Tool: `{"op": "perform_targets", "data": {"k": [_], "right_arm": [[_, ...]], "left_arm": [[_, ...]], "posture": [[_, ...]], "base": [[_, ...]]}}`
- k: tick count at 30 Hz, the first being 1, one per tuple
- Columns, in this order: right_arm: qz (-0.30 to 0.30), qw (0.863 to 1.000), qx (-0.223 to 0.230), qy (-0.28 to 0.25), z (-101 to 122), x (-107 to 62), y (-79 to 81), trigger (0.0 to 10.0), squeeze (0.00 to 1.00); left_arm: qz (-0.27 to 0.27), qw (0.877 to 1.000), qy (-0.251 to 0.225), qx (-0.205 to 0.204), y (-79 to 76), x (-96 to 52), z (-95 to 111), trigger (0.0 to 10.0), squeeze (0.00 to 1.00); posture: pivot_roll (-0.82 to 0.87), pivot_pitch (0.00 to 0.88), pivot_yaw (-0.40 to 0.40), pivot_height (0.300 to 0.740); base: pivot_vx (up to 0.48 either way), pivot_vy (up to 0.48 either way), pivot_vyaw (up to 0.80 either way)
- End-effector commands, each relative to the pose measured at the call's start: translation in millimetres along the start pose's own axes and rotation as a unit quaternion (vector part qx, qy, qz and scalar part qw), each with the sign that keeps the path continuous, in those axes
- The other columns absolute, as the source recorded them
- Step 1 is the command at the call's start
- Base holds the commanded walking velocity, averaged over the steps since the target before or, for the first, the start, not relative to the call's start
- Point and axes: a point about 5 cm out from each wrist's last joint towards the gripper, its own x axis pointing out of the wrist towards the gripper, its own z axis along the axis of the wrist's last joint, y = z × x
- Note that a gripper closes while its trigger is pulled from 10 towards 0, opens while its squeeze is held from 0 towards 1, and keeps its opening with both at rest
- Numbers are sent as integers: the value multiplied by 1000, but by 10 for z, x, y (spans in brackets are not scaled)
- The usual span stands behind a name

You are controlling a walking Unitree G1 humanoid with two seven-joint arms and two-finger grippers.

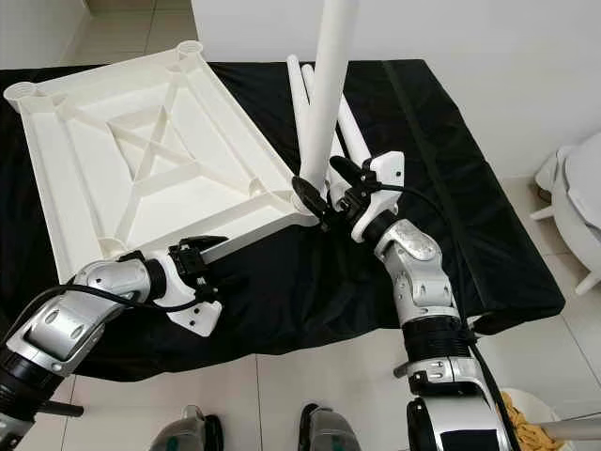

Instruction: Building children table

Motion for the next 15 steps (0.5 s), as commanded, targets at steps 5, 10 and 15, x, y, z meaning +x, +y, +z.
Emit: {"op": "perform_targets", "data": {"k": [5, 10, 15], "right_arm": [[22, 999, 1, 23, -56, -16, 15, 10000, 0], [14, 1000, -4, 24, -32, 8, -41, 10000, 0], [13, 1000, -5, 25, -16, 18, -70, 10000, 0]], "left_arm": [[-127, 992, -12, -8, -257, 16, 36, 10000, 0], [-148, 989, -16, -11, -341, -31, 48, 10000, 0], [-168, 985, -21, -18, -398, -71, 72, 10000, 0]], "posture": [[-3, 106, -2, 740], [-1, 112, -7, 740], [1, 116, -14, 740]], "base": [[0, 0, 0], [0, 0, 0], [0, 0, 0]]}}
